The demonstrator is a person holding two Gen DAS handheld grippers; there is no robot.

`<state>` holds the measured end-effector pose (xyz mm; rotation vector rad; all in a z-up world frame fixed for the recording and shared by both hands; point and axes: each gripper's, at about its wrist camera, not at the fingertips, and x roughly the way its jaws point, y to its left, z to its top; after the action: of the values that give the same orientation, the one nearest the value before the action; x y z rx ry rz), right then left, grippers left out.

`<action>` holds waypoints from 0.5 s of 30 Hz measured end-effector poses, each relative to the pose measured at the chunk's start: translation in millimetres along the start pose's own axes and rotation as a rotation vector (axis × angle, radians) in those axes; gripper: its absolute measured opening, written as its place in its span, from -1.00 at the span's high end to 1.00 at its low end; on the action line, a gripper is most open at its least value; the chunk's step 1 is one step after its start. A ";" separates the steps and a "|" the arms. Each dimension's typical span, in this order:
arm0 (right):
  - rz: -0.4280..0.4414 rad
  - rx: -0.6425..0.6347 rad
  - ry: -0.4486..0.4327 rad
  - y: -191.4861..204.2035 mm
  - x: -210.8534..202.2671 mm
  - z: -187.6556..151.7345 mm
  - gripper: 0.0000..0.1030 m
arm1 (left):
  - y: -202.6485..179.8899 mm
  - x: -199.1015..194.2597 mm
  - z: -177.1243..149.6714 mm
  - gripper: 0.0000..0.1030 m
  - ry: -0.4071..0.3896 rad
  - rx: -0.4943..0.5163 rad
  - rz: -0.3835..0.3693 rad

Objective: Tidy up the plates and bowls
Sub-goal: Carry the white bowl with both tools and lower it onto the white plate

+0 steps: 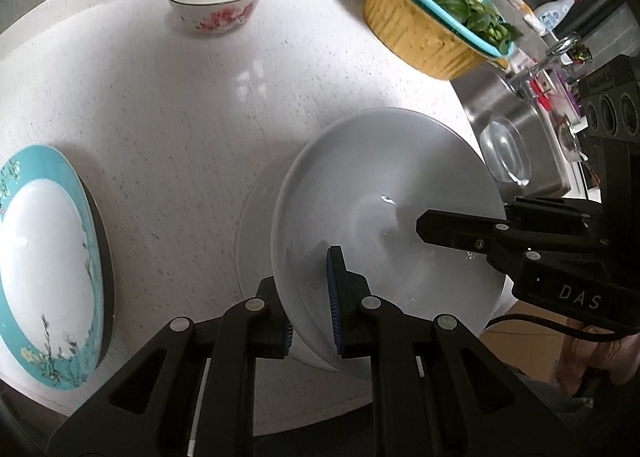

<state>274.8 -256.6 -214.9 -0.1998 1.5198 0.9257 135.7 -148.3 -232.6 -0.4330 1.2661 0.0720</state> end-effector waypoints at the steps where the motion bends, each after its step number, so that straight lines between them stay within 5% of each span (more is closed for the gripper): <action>1: -0.002 0.001 0.002 -0.3 0.5 -1.4 0.66 | -1.1 1.3 -3.0 0.76 0.003 0.001 -0.001; 15: -0.015 0.035 0.046 -9.1 27.2 -15.9 0.67 | 0.0 39.0 3.0 0.68 0.054 0.001 0.031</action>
<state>262.8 -262.3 -244.9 -0.2080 1.5740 0.8877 150.5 -154.4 -268.3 -0.4170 1.3258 0.0861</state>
